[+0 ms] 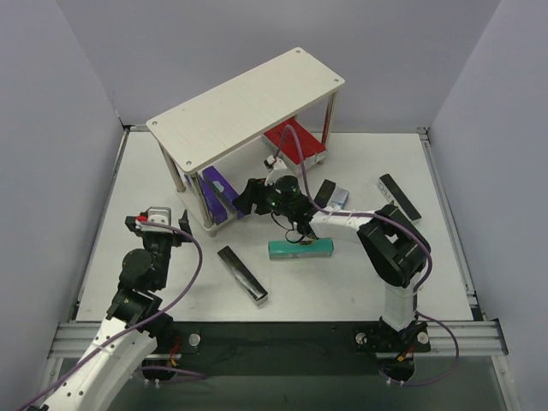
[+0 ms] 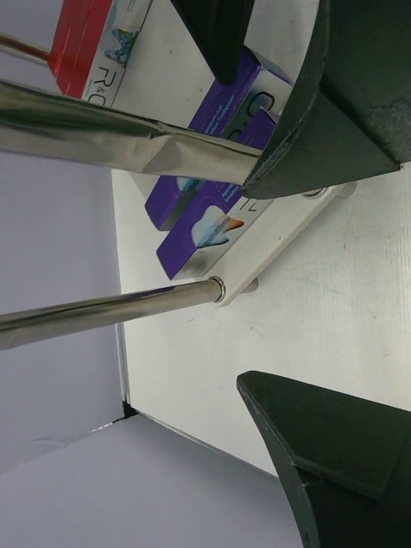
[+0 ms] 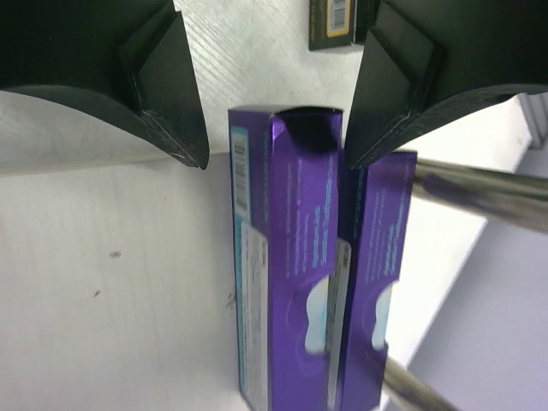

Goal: Place and organize the toothpastes onto the shelf
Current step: Place the toothpaste on the shelf.

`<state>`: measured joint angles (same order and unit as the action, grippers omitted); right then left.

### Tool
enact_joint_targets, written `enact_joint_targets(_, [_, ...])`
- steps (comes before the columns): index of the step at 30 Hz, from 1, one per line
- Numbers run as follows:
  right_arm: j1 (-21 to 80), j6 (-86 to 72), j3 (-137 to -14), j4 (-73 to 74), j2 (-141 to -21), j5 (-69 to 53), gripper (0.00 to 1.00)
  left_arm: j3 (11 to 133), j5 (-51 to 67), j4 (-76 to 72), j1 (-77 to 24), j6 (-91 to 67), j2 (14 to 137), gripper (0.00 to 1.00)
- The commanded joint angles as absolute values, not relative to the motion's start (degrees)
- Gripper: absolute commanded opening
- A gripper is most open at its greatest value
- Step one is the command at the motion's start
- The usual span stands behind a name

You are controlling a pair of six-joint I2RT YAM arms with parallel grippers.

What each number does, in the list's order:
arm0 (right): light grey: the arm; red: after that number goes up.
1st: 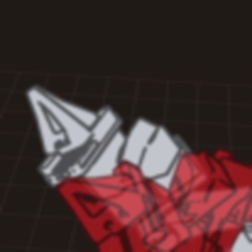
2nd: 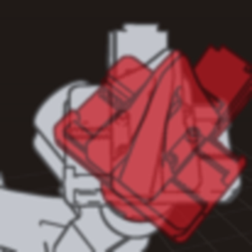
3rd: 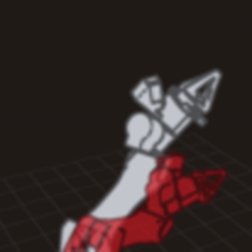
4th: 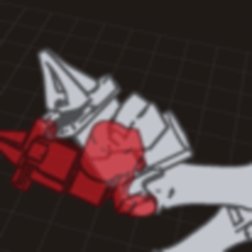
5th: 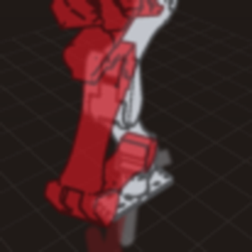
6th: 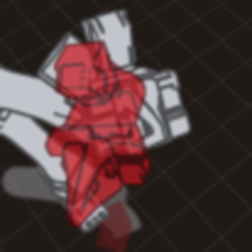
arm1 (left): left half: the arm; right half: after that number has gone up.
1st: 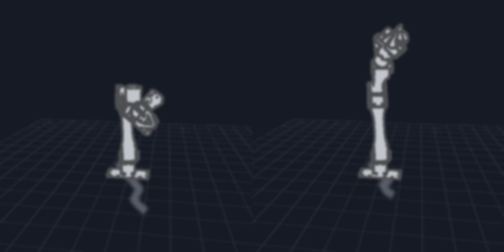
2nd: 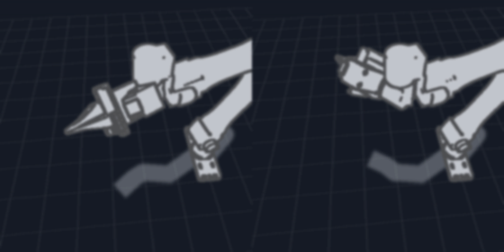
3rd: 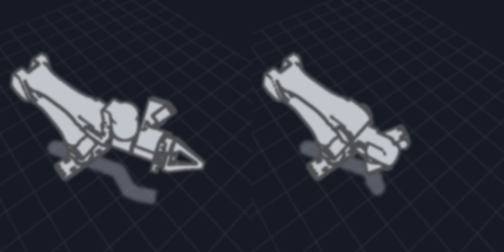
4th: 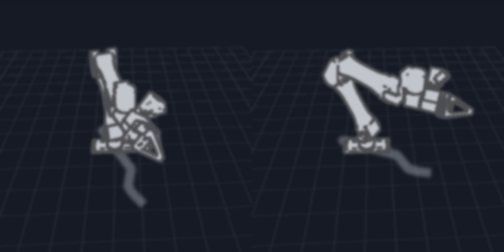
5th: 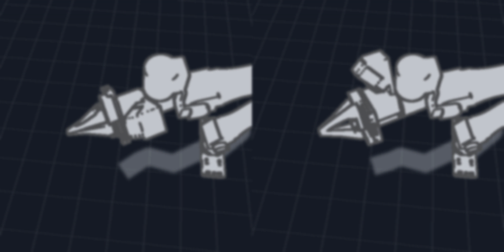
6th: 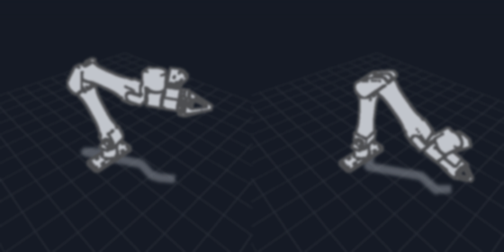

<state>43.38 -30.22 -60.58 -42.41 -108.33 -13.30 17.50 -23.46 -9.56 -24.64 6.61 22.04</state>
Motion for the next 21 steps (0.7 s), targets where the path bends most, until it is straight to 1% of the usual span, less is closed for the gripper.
enact_joint_targets(1, [42.3,-38.3,-60.5,-54.8,-107.0,-15.5,0.65,17.5,-27.9,-11.1,-24.3,7.0,18.9,0.93])
enact_joint_targets(6, [42.2,-40.8,-61.4,-57.4,-109.9,-15.3,0.63,17.0,-27.1,-11.8,-24.3,7.1,18.4,0.93])
enact_joint_targets(14, [42.2,-41.2,-66.2,-57.1,-114.9,-14.7,0.59,17.3,-26.6,-11.6,-24.3,6.9,19.5,0.93])
enact_joint_targets(17, [42.3,-42.4,-67.8,-58.3,-117.1,-15.6,0.55,17.4,-26.5,-11.8,-24.3,6.9,19.7,0.93])
enact_joint_targets(18, [42.2,-42.8,-68.2,-58.4,-117.9,-15.5,0.52,17.4,-26.4,-11.7,-24.3,6.9,19.8,0.93])
enact_joint_targets(21, [42.6,-43.1,-69.5,-58.3,-119.1,-15.6,0.49,17.5,-26.0,-11.6,-24.3,6.8,20.0,0.93])
